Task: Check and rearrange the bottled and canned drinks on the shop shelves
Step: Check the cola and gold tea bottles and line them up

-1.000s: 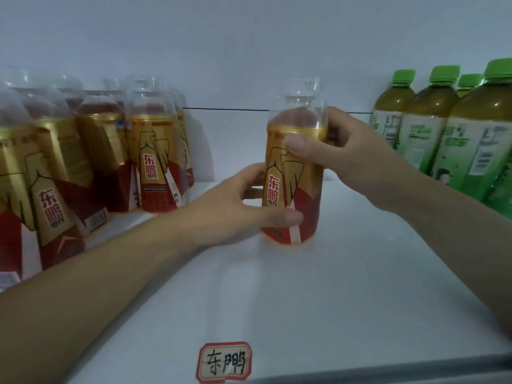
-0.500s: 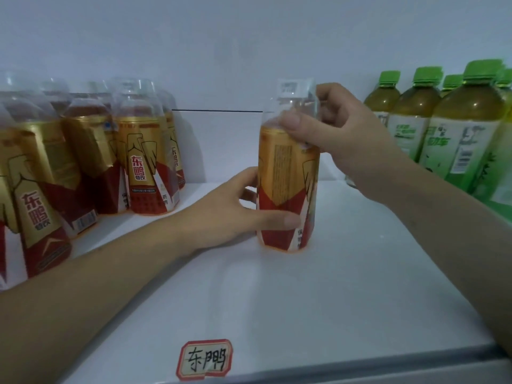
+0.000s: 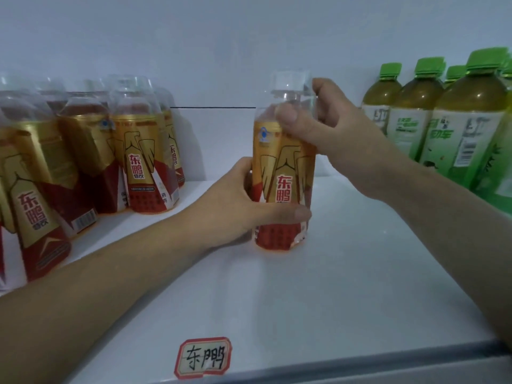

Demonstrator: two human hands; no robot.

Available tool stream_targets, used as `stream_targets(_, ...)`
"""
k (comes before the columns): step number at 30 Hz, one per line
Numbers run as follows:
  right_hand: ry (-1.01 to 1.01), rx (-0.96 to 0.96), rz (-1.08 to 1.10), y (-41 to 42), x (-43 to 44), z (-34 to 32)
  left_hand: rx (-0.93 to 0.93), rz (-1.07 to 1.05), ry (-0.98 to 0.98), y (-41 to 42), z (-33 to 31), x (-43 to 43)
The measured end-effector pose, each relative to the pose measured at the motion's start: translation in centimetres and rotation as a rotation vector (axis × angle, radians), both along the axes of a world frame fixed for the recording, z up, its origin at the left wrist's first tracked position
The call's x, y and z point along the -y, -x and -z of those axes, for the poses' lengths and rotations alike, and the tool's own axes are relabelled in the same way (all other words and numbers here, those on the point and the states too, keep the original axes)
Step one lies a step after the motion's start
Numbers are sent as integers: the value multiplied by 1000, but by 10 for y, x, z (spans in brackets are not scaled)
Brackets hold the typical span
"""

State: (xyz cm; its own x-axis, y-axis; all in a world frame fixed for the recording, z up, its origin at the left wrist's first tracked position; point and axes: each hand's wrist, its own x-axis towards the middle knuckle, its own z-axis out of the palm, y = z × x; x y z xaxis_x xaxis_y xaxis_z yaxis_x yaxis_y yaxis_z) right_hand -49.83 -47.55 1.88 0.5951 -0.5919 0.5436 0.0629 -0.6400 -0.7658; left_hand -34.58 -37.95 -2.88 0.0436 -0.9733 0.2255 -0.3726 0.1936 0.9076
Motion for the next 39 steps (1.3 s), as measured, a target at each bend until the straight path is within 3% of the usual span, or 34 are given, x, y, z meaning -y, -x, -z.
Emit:
stream_targets(4,-44,-98,-101,5,0,2,-64,79,-23,-8,-4,-2)
stream_targets(10,-6,-62,14,1,1,1,108,-15,-18,-18,-2,-2)
stream_targets(13,9,-104,50,-1,2,3,27,-44,17,-17,0,1)
stream_targets(17,-42,-138,-83,3,-1,3,-22,61,-29,-25,-2,0)
stream_targets(22,41,-91,80,-1,-3,4,96,21,-54,-14,-1,-1)
stream_targets(25,71,-100,130,-4,-4,6,57,-63,-11,-2,1,3)
stream_targets(28,-3,-114,26,-2,-6,5,3,-58,5,-7,2,3)
stream_targets(32,-40,-124,-84,-1,-8,6,-26,105,-52,-18,-5,-4)
stream_targets(39,112,-188,92,-2,-5,6,-38,-41,-7,-11,-5,-2)
